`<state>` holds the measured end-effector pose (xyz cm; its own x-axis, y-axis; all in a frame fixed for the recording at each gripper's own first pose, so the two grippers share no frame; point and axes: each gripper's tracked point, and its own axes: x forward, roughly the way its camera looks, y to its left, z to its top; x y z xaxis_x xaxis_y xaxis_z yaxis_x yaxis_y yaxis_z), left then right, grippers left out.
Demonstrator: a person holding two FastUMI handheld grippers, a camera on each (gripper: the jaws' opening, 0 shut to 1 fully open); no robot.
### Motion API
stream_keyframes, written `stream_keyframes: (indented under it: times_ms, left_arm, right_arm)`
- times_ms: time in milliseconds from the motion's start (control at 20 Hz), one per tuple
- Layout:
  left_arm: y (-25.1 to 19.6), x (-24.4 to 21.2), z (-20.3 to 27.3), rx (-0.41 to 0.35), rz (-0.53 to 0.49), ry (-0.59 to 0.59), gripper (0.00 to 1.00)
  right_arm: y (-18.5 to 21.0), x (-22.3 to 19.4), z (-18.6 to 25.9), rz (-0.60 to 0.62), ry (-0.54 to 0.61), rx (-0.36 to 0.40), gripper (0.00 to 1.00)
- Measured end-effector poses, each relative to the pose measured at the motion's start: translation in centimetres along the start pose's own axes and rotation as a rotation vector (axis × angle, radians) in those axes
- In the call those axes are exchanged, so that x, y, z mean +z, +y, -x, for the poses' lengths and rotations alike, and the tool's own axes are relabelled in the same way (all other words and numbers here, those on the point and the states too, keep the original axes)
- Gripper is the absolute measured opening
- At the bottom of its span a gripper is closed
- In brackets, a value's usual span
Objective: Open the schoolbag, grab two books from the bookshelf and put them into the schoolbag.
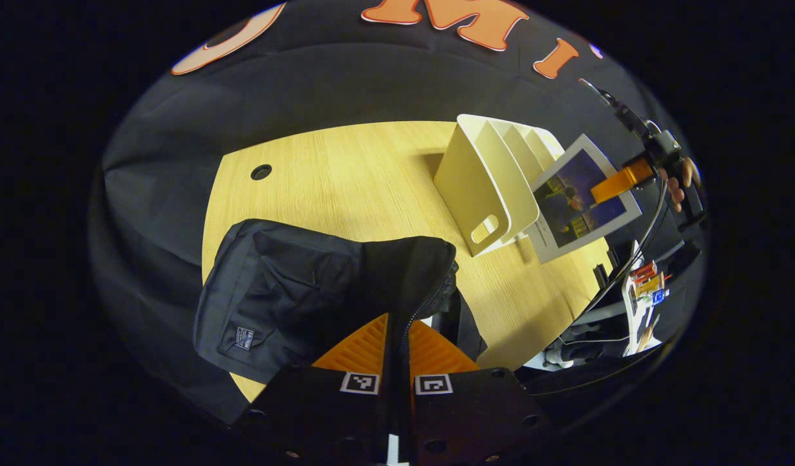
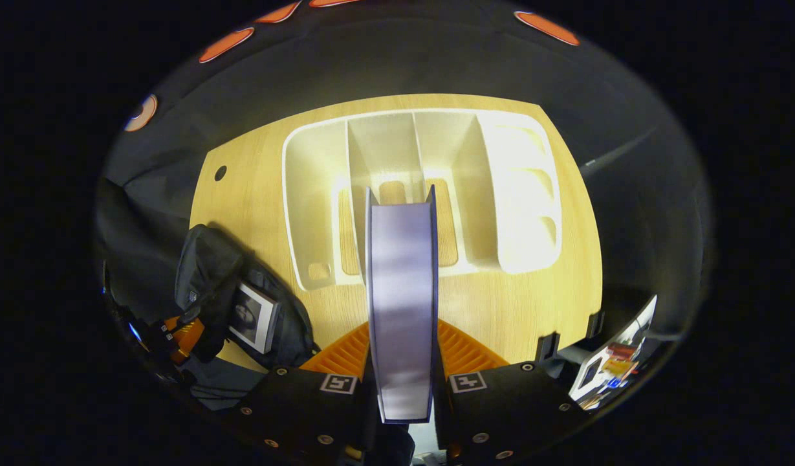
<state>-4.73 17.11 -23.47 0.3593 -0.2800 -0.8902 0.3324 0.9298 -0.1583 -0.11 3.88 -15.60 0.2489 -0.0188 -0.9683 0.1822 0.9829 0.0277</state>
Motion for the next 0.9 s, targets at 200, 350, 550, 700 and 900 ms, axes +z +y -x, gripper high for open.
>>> stream_keyframes:
  times_ms: [200, 350, 550, 700, 900]
  left_arm:
    - [-0.4, -0.2, 0.1, -0.023, -0.056, 0.0, 0.06]
    - [-0.5, -0.2, 0.0, -0.035, -0.092, 0.002, 0.07]
    - [-0.4, -0.3, 0.3, -0.048, -0.125, 0.005, 0.06]
    - [-0.3, 0.0, 0.4, -0.049, -0.145, 0.002, 0.06]
    - [0.0, 0.2, 0.9, -0.043, -0.169, -0.005, 0.06]
  right_arm:
    - [-0.2, -4.7, 0.7, -0.083, 0.003, 0.015, 0.37]
    - [0.2, -7.6, 1.0, -0.137, -0.001, 0.034, 0.36]
    - [2.0, -10.5, 1.2, -0.198, -0.008, 0.098, 0.36]
    - [4.7, -11.7, 1.8, -0.23, -0.036, 0.185, 0.36]
    - [8.6, -12.8, 2.6, -0.271, -0.086, 0.323, 0.36]
